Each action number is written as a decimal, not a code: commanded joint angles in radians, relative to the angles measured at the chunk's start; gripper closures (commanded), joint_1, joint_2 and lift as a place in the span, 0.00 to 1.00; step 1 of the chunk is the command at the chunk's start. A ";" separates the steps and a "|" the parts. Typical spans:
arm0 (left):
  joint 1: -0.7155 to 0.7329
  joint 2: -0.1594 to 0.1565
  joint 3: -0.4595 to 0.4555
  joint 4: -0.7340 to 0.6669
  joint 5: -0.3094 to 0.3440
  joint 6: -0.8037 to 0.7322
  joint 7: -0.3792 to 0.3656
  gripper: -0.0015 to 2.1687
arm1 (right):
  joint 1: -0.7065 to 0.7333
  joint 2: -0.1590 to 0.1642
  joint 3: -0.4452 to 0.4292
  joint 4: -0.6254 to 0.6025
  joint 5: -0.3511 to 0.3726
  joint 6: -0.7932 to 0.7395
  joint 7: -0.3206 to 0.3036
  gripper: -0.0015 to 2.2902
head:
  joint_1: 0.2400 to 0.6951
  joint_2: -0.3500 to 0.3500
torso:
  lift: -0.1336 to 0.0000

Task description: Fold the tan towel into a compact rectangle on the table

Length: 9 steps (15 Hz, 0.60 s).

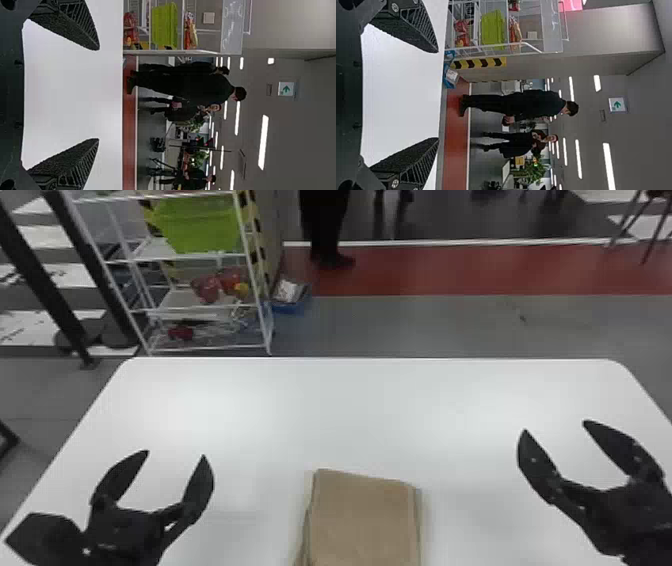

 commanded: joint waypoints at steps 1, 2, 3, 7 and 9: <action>-0.009 -0.003 0.025 0.005 0.000 0.010 0.002 0.03 | -0.019 0.001 0.001 0.012 0.000 0.030 -0.005 0.05 | 1.00 0.62 | 0.08; -0.012 -0.003 0.031 0.005 0.000 0.019 0.000 0.03 | -0.024 0.002 -0.001 0.018 0.000 0.036 -0.005 0.05 | 1.00 0.63 | 0.08; -0.017 -0.003 0.036 0.007 -0.003 0.029 0.000 0.03 | -0.033 0.002 -0.002 0.026 -0.002 0.039 -0.007 0.05 | 1.00 0.63 | 0.08; 0.010 -0.003 0.073 -0.022 -0.009 0.032 -0.001 0.03 | -0.077 0.001 0.024 0.069 -0.008 0.036 -0.005 0.05 | 1.00 0.65 | 0.08; 0.011 -0.003 0.076 -0.025 -0.009 0.038 -0.003 0.03 | -0.082 0.001 0.022 0.077 -0.015 0.026 -0.005 0.05 | 1.00 0.68 | 0.08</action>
